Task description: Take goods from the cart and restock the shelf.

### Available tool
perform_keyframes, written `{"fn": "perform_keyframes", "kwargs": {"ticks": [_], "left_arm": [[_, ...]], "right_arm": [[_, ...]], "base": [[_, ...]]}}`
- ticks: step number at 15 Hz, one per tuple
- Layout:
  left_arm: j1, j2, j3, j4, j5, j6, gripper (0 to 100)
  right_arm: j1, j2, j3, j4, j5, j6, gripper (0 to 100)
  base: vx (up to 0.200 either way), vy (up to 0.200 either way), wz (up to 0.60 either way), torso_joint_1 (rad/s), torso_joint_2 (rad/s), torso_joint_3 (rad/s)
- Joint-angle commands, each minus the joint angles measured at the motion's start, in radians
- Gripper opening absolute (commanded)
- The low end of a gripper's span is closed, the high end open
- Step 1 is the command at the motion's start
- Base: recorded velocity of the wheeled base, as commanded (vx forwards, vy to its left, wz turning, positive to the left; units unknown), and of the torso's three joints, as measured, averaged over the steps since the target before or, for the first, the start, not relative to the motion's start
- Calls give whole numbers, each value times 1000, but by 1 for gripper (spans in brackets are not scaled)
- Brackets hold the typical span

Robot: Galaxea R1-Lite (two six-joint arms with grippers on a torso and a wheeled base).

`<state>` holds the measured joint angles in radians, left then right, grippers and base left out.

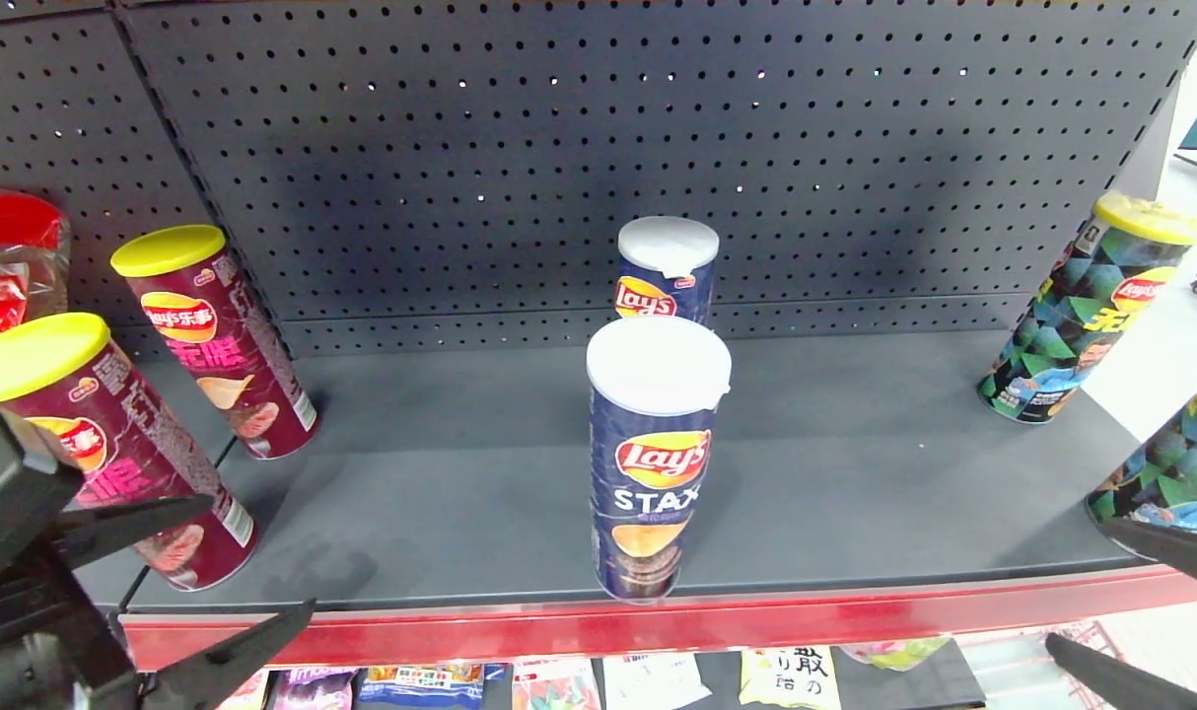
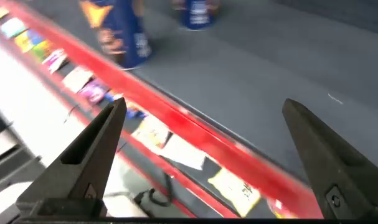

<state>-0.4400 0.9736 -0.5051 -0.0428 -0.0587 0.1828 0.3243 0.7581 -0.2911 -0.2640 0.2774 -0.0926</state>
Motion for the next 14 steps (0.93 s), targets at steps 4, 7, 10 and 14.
{"fn": "perform_keyframes", "kwargs": {"ticks": [4, 7, 10, 14], "left_arm": [[-74, 289, -59, -101, -75, -8, 100], [-83, 379, -105, -103, -81, -6, 100], [-109, 428, -130, -101, -84, -6, 100], [-178, 499, -145, -104, -84, -6, 100]], "right_arm": [[-85, -164, 12, 81, -6, 24, 100], [-85, -164, 15, 81, -23, 24, 100], [-85, -169, 13, 81, -32, 24, 100], [-85, -171, 15, 81, -32, 24, 100]], "base": [[0, 0, 0, 0, 0, 0], [0, 0, 0, 0, 0, 0], [0, 0, 0, 0, 0, 0], [0, 0, 0, 0, 0, 0]]}}
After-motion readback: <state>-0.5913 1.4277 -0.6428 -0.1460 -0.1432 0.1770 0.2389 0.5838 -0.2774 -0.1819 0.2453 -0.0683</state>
